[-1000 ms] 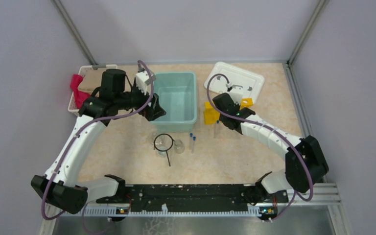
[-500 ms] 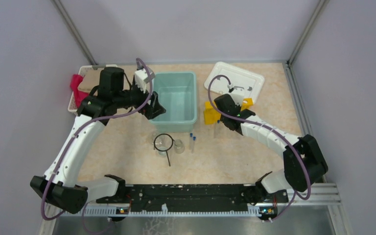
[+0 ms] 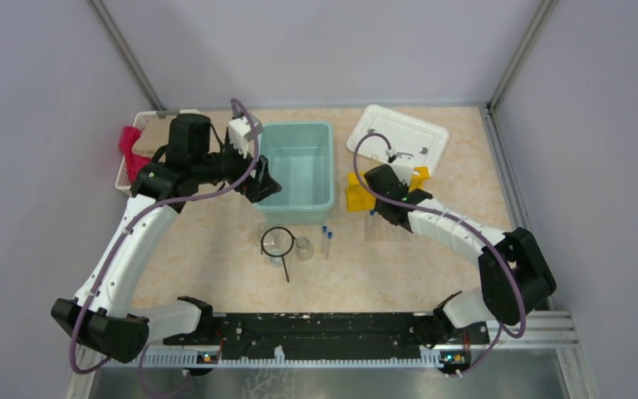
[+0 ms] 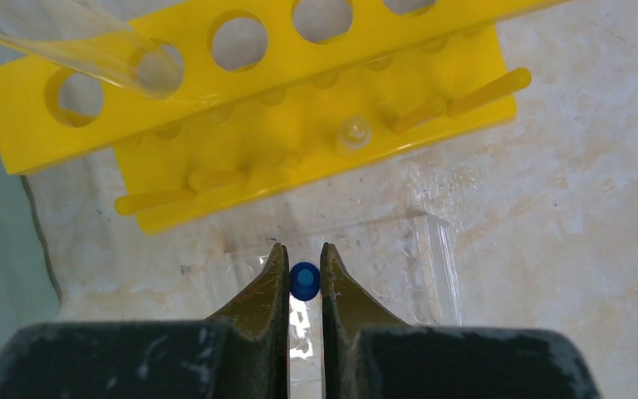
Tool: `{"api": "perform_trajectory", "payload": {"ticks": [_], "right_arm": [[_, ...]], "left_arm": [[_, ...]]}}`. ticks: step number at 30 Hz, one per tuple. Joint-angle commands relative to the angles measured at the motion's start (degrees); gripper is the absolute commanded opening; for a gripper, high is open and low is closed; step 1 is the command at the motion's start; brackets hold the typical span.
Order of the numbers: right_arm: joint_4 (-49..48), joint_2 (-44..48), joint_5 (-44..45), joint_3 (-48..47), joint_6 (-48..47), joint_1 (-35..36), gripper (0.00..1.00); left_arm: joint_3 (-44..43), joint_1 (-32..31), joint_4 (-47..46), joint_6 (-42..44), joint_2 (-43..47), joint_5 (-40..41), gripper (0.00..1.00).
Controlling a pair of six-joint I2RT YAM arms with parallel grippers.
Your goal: Organize the chemistry lab equipment
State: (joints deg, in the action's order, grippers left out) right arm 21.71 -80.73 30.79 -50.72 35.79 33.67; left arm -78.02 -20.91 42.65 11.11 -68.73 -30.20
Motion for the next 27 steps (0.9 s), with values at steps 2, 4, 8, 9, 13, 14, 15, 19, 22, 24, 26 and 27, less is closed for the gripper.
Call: {"api": "perform_trajectory", "payload": {"ticks": [2, 4, 8, 9, 13, 14, 15, 19, 22, 24, 26, 27], "right_arm": [[-0.7, 2.2, 0.1, 0.9, -0.4, -0.5, 0.0], [-1.0, 1.7, -0.2, 1.2, -0.4, -0.6, 0.0], [-2.3, 1.4, -1.2, 2.7, 0.0, -0.6, 0.0], [-2.5, 1.4, -1.4, 3.0, 0.2, -0.6, 0.0], [-3.4, 3.0, -2.2, 4.0, -0.1, -0.6, 0.2], [-3.4, 3.6, -2.3, 4.0, -0.1, -0.6, 0.23], [-3.3, 4.3, -2.3, 3.9, -0.2, -0.6, 0.27], [-0.4, 7.3, -2.0, 1.7, -0.1, -0.5, 0.38], [1.6, 10.4, -2.5, -0.3, -0.2, -0.6, 0.39], [2.9, 12.8, -3.1, -1.4, -0.2, -0.5, 0.37], [4.1, 14.5, -3.5, -2.8, -0.3, 0.0, 0.33], [5.1, 14.9, -3.5, -3.5, -0.1, 0.7, 0.32]], "left_arm": [[-1.0, -0.3, -0.3, -0.9, 0.0, -0.2, 0.99], [-1.1, -0.2, -0.4, -1.0, 0.2, -0.2, 0.99], [-1.2, -0.2, -0.3, -0.8, 0.4, 0.3, 0.99], [-1.2, -0.3, -0.2, -0.7, 0.5, 0.3, 0.99], [-1.5, -0.2, 0.0, -0.4, 0.5, 0.6, 0.99], [-1.5, -0.2, -0.1, -0.4, 0.5, 0.6, 0.99], [-1.5, -0.2, -0.1, -0.5, 0.5, 0.6, 0.99], [-1.5, -0.2, -0.1, -0.3, 0.5, 0.7, 0.99], [-1.5, -0.1, -0.2, -0.4, 0.5, 0.7, 0.99], [-1.6, -0.1, -0.2, -0.5, 0.6, 0.6, 0.99], [-1.6, -0.1, -0.1, -0.6, 0.7, 0.7, 0.99], [-1.7, -0.2, 0.0, -0.6, 0.7, 0.7, 0.99]]}}
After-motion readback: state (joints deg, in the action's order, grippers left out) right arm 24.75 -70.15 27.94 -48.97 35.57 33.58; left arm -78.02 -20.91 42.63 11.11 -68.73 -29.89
